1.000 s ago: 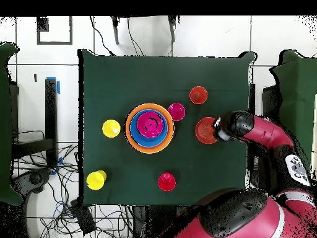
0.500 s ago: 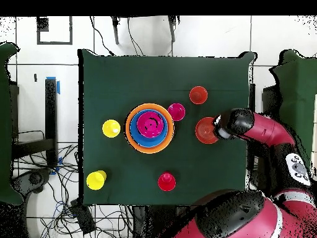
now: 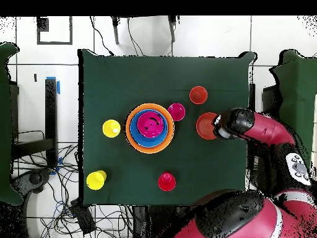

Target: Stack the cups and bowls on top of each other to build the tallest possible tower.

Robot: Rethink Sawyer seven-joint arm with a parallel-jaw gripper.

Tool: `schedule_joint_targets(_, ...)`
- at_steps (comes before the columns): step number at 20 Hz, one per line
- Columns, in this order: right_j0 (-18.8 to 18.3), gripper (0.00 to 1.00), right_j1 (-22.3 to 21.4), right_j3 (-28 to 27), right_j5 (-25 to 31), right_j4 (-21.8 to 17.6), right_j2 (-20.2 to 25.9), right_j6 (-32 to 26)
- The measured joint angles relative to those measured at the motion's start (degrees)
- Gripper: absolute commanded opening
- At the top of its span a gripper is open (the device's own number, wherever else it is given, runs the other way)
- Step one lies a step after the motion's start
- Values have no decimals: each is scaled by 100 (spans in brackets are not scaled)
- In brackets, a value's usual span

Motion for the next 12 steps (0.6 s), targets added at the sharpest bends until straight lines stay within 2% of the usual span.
schedule_joint_targets(12, 56, 0, -12, -118, 0, -4, -36, 0)
